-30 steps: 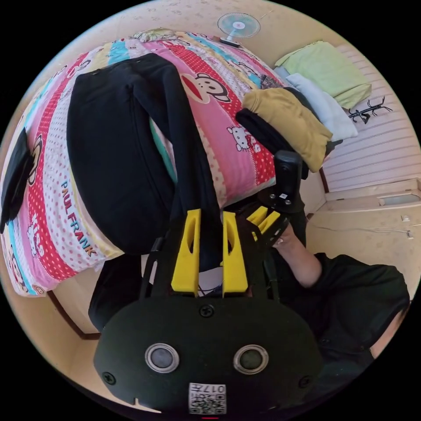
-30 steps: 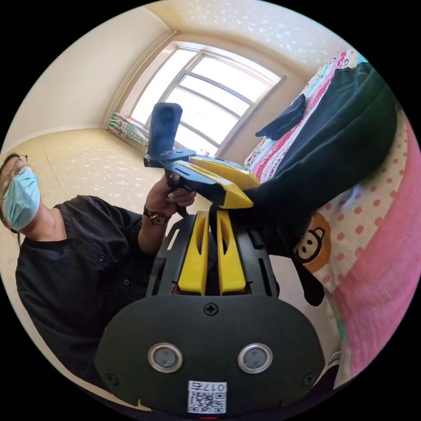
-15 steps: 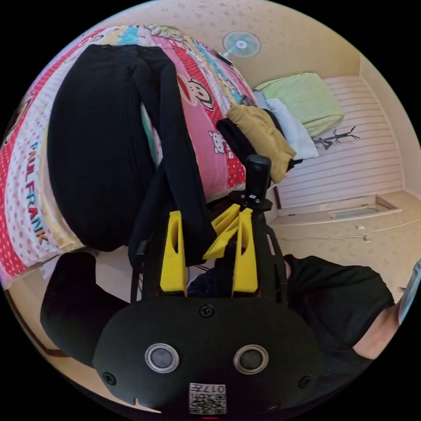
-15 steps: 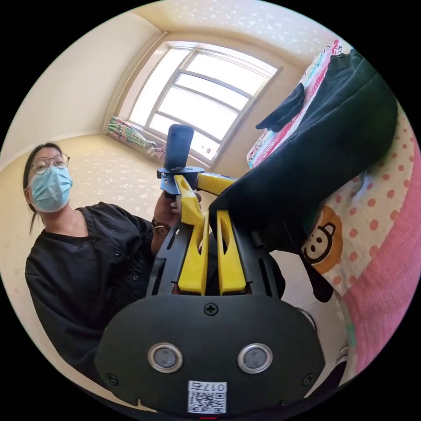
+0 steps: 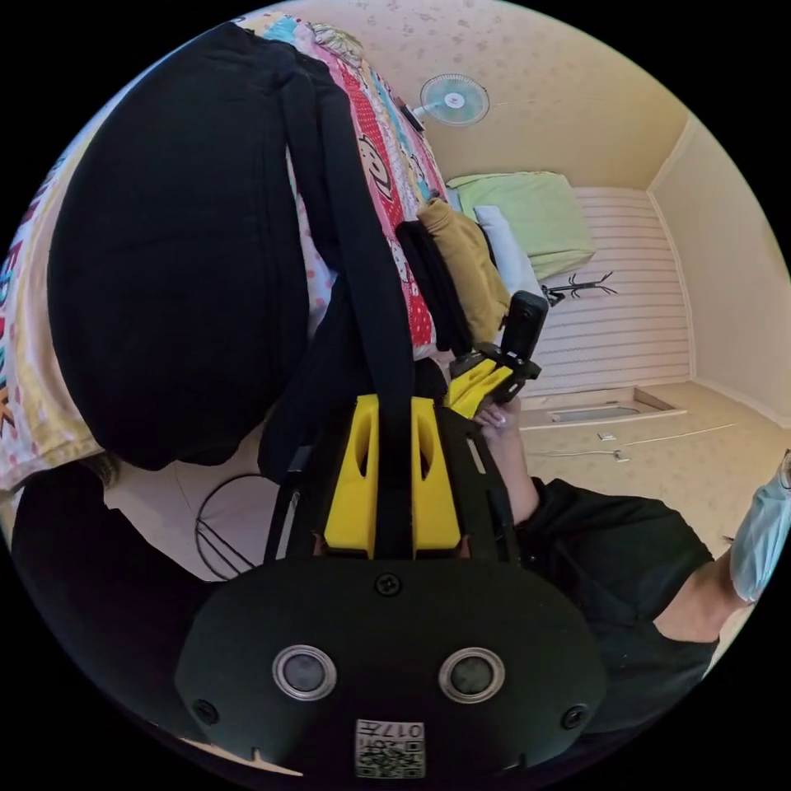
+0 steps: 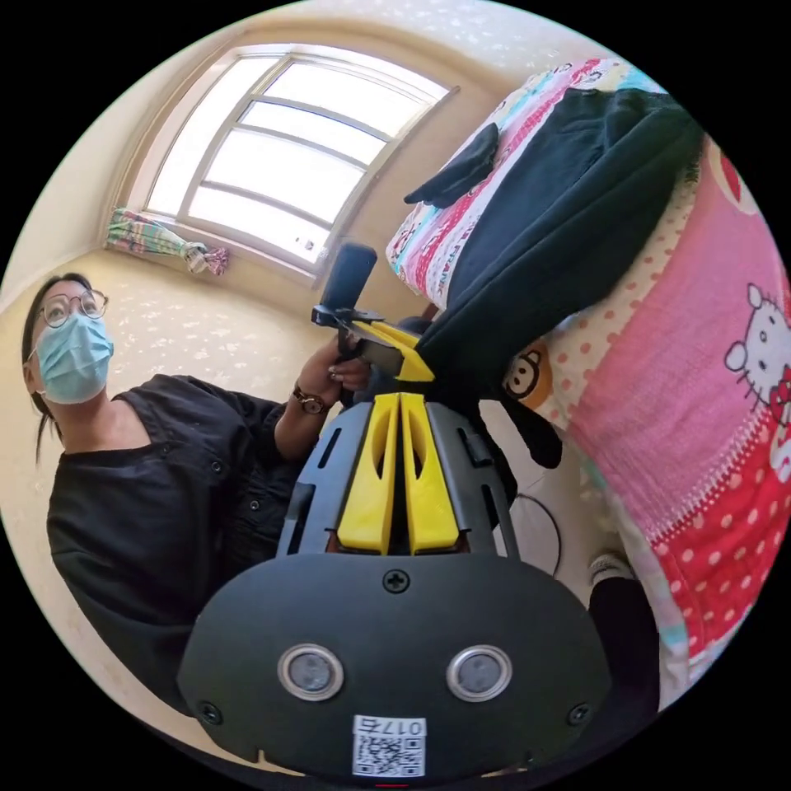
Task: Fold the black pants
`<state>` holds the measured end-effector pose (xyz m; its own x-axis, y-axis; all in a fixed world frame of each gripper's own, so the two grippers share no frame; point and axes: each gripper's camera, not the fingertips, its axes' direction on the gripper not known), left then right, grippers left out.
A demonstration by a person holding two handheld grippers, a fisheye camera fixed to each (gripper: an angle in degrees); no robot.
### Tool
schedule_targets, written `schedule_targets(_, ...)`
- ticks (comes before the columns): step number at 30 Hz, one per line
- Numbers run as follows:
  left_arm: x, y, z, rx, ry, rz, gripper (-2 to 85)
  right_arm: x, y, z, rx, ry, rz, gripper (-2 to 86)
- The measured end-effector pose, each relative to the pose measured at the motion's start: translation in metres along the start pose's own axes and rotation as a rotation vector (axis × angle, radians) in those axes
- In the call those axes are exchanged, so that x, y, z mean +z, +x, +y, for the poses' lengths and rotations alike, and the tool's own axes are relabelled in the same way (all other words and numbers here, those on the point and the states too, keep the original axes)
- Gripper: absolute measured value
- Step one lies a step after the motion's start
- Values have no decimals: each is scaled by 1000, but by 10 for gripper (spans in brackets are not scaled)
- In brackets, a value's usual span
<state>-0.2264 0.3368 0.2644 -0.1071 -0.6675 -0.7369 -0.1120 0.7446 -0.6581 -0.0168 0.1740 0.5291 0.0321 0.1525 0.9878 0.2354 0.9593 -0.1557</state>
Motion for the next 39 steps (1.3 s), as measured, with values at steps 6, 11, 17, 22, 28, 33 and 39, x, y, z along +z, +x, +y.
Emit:
schedule_targets(6, -52, -13, -16, 16, -27, 100, 66, -65, 42, -122, 175, 89, 260, 119)
schedule_targets(11, -85, -12, -33, 53, -49, 167, 73, -107, 132, -242, 388, 249, 388, 128)
schedule_targets(17, -102, -32, -60, -41, -64, 376, 69, -94, 226, -319, 666, 236, 140, 110)
schedule_targets(22, -138, -37, -68, -149, -1, 454, 66, -106, 181, -334, 610, 380, 167, 49)
schedule_targets(28, -198, -21, -52, -366, 102, 399, 61, -73, 62, -444, 339, 207, 347, 30)
schedule_targets(33, -225, -17, -42, -469, 154, 281, 55, 55, 31, -540, 239, -53, 527, 36)
schedule_targets(39, -258, -55, -24, -645, 82, 311, 67, 140, 53, -547, 307, -30, 252, 48)
